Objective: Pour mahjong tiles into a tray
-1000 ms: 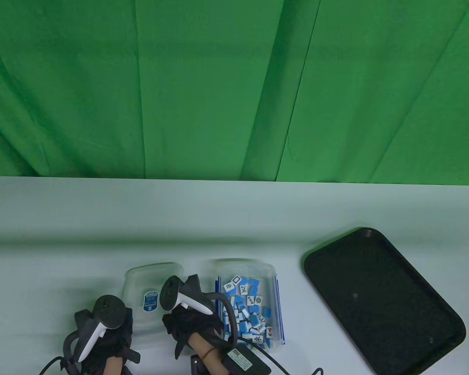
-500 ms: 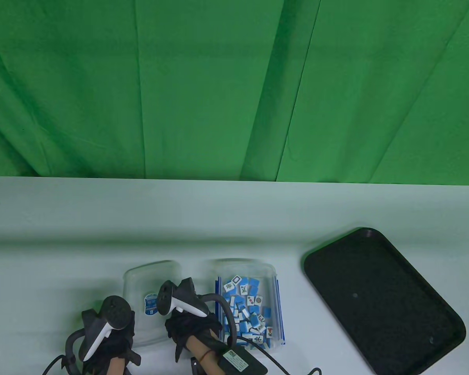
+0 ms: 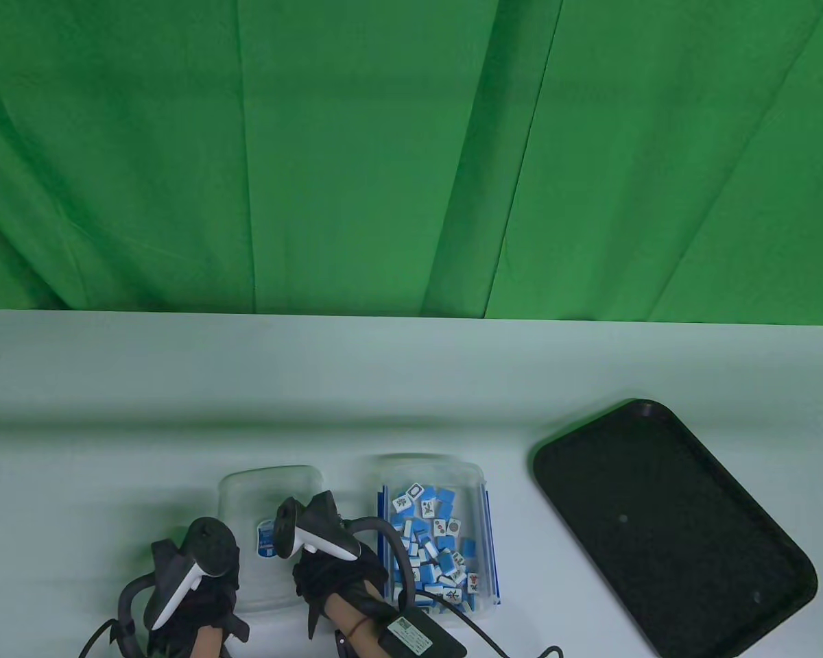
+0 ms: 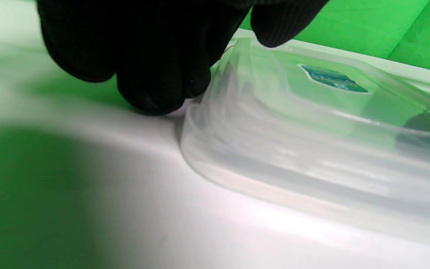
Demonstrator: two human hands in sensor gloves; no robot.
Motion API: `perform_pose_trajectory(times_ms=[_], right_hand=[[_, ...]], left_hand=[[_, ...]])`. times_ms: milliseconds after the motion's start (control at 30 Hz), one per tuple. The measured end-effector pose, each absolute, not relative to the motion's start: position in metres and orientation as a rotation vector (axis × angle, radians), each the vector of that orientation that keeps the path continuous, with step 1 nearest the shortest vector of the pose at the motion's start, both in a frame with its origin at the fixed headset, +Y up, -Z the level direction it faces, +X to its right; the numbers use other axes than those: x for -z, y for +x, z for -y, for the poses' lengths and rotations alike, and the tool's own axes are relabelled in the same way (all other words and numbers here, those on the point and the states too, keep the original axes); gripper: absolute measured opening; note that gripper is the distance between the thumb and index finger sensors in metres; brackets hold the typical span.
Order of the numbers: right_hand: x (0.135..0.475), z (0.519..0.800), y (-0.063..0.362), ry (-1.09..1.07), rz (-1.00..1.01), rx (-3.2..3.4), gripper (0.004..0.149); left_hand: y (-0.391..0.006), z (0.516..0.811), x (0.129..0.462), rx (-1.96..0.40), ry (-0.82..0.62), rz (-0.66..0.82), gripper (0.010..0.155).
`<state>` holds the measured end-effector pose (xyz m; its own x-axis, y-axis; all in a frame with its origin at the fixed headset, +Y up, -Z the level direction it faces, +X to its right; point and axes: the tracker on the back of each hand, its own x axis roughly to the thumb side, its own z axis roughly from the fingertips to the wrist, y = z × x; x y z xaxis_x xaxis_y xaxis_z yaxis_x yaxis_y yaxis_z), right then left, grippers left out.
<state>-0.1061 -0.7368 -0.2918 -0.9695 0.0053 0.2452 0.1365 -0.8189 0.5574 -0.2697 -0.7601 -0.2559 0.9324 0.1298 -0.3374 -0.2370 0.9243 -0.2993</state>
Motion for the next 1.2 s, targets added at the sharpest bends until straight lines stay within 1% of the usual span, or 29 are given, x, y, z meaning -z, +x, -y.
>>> perform_pose_trajectory(times_ms=[133,167,200,233,300,367,433,500,533,567,667,733,800,900,933,967,1033,1067,1100,1167,1200], right_hand=[[0.285,0.716,-0.103,-0.473,0.871,2.997,0.076],[0.281,0.707,-0.099,-0.524,0.842,3.043,0.075],[0.275,0.694,-0.093,-0.593,0.782,3.083,0.074],[0.271,0.686,-0.089,-0.626,0.736,3.103,0.074],[0.26,0.665,-0.071,-0.694,0.563,3.158,0.073],[0.251,0.648,-0.048,-0.716,0.393,3.218,0.073],[0.244,0.637,-0.021,-0.71,0.257,3.259,0.072],[0.238,0.636,0.009,-0.679,0.158,3.306,0.071],[0.236,0.637,0.019,-0.674,0.125,3.332,0.071],[0.233,0.643,0.039,-0.642,0.077,3.38,0.071],[0.233,0.658,0.082,-0.514,0.046,3.421,0.074],[0.237,0.667,0.106,-0.405,0.087,3.45,0.076],[0.243,0.678,0.126,-0.279,0.208,3.519,0.079],[0.248,0.693,0.141,-0.154,0.368,3.56,0.086],[0.25,0.7,0.144,-0.105,0.424,3.544,0.088],[0.25,0.703,0.145,-0.092,0.443,3.534,0.089],[0.253,0.722,0.147,-0.075,0.484,3.54,0.089],[0.254,0.726,0.147,-0.072,0.506,3.534,0.09],[0.256,0.734,0.147,-0.09,0.594,3.488,0.089],[0.258,0.746,0.149,-0.093,0.656,3.485,0.089],[0.259,0.75,0.149,-0.115,0.697,3.489,0.088]], left_hand=[[-0.263,0.746,0.251,-0.159,-0.252,-0.303,0.059],[-0.26,0.741,0.249,-0.168,-0.219,-0.279,0.06],[-0.255,0.736,0.247,-0.185,-0.19,-0.25,0.06],[-0.252,0.734,0.245,-0.19,-0.173,-0.234,0.061],[-0.24,0.727,0.241,-0.196,-0.122,-0.168,0.062],[-0.229,0.722,0.239,-0.208,-0.077,-0.11,0.062],[-0.217,0.719,0.236,-0.246,-0.043,-0.049,0.063],[-0.206,0.717,0.233,-0.288,-0.022,0.013,0.063],[-0.202,0.716,0.232,-0.306,-0.014,0.029,0.064],[-0.195,0.715,0.231,-0.328,-0.013,0.061,0.065],[-0.176,0.713,0.228,-0.352,-0.02,0.119,0.067],[-0.165,0.711,0.228,-0.367,-0.055,0.138,0.068],[-0.153,0.709,0.229,-0.389,-0.11,0.142,0.069],[-0.137,0.708,0.234,-0.421,-0.187,0.137,0.073],[-0.129,0.71,0.237,-0.433,-0.239,0.132,0.075],[-0.125,0.712,0.24,-0.444,-0.269,0.125,0.076],[-0.114,0.722,0.247,-0.504,-0.348,0.094,0.078],[-0.111,0.727,0.248,-0.519,-0.366,0.094,0.079],[-0.106,0.735,0.249,-0.536,-0.388,0.1,0.08],[-0.101,0.749,0.248,-0.542,-0.374,0.094,0.081],[-0.099,0.752,0.249,-0.516,-0.392,0.097,0.081]])
